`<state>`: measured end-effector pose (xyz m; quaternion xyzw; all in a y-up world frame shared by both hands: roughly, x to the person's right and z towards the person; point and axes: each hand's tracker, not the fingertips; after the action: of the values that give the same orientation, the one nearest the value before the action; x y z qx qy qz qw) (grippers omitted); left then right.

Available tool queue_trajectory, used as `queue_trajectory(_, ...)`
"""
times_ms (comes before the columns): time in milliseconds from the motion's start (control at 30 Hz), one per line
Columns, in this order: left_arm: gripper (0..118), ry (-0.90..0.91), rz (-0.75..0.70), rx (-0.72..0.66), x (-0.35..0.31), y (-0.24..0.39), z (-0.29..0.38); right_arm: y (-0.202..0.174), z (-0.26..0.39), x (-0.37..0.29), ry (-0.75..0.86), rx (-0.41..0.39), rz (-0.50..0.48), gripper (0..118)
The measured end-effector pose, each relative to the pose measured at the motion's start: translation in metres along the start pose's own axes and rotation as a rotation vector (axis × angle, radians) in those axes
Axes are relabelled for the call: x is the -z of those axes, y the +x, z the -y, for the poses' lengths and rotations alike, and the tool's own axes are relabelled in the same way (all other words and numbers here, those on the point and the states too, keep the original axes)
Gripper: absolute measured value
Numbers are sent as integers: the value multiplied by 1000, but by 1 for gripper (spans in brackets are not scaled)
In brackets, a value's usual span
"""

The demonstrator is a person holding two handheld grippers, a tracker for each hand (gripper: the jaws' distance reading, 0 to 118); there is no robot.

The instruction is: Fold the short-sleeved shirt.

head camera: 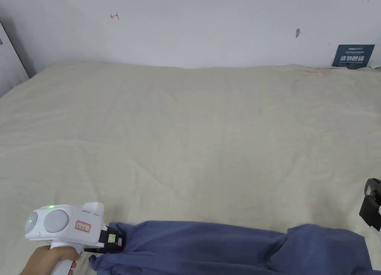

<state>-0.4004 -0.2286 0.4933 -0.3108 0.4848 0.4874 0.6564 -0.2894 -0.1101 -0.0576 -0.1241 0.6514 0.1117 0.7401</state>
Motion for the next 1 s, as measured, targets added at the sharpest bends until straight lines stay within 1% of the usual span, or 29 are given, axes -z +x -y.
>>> queue_trajectory(67,5,6,-30,41,-4,6,-2,0,0,0,2,-1,0,0)
queue_trajectory(233,2,30,-36,37,-28,9,-4,3,-4,-2,14,3,-2,0)
queue_trajectory(467,1,67,-18,-5,-71,4,-6,4,-11,-1,29,1,-1,0)
queue_trajectory(833,1,88,-166,-81,-129,-26,-5,-1,-12,1,34,1,-18,0)
queue_trajectory(900,1,73,-174,-121,-129,-20,-7,-2,-11,1,32,1,-23,0)
queue_trajectory(1000,1,57,-162,-101,-122,7,-9,-2,-10,0,32,1,-27,0)
